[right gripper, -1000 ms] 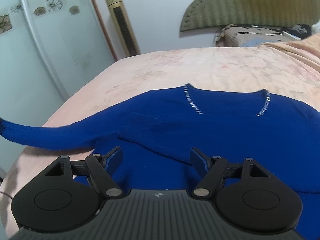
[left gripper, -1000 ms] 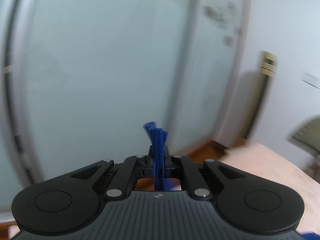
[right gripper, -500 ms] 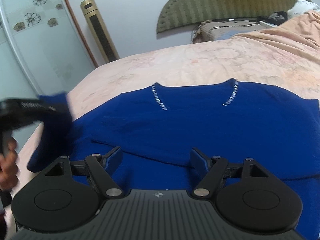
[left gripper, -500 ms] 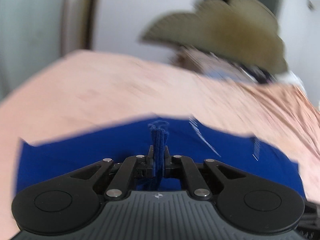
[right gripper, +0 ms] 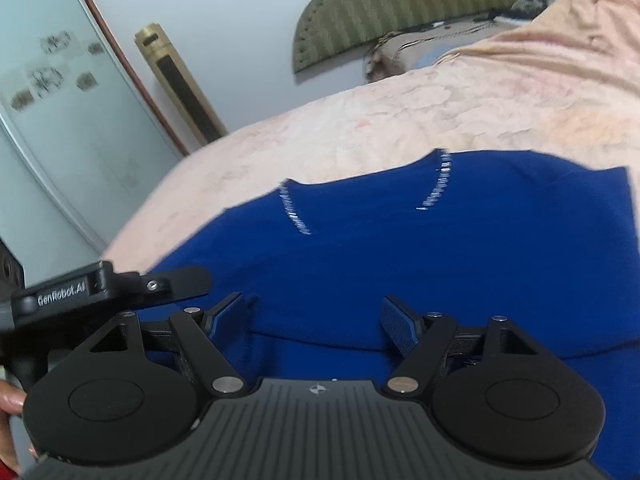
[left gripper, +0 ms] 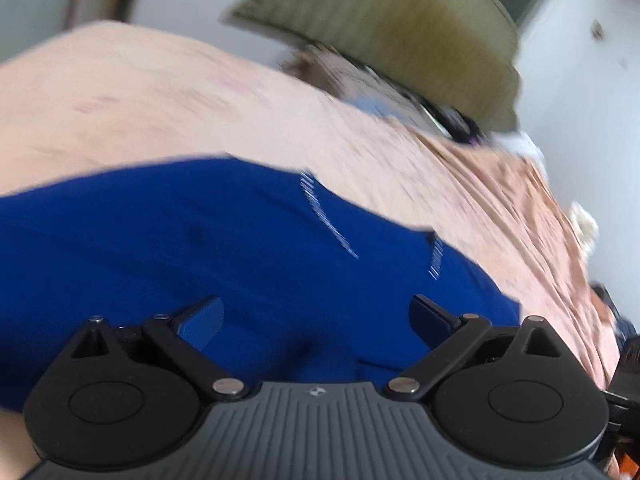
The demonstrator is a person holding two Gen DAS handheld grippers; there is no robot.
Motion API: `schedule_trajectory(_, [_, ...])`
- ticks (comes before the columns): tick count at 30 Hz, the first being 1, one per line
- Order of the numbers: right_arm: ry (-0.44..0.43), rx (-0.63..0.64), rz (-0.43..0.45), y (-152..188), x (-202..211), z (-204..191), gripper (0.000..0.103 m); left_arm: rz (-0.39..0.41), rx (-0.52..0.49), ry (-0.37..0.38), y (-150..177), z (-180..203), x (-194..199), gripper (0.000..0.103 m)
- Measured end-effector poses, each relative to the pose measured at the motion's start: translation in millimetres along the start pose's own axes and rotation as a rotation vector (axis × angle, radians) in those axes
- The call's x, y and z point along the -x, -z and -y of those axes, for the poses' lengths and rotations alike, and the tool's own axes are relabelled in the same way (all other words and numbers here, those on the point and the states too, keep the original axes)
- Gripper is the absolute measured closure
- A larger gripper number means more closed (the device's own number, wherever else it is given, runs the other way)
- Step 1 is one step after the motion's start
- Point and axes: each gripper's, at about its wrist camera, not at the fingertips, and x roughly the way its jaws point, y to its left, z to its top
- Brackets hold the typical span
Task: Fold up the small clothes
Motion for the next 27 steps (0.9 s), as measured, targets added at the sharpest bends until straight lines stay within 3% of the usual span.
schedule_trajectory(3, [-0.077, -0.002, -0.045, -1, -17, -9, 0.026, 0.064, -0.021, -0.125, 2, -10, 22, 0.003])
schedule_trajectory(6, [-0.100, -0.009, -0.086, -2, -42, -15, 0.034, 0.094, -0.080, -0.246, 10, -15, 38, 0.003])
schedule_trajectory(12, [-0.094, 0.017, -0.146, -2, -78, -31, 0.059, 0.112, -0.202, -0.317, 29, -13, 68, 0.003])
schedule_trajectory(14, [-0.069, 0.064, -0.157, -2, -82, -42, 0.085, 0.104, -0.249, -0.339, 36, -10, 69, 0.003])
schedule_trajectory(15, [-0.045, 0.080, -0.165, -3, -84, -46, 0.092, 0.098, -0.271, -0.348, 38, -8, 67, 0.003])
schedule_trajectory(23, [-0.017, 0.087, -0.032, -45, -60, -41, 0.098, 0.087, -0.522, -0.460, 50, 21, 41, 0.003])
schedule_trajectory(27, [0.024, 0.077, 0.035, -62, -40, -27, 0.098, 0.106, -0.562, -0.512, 50, 22, 28, 0.003])
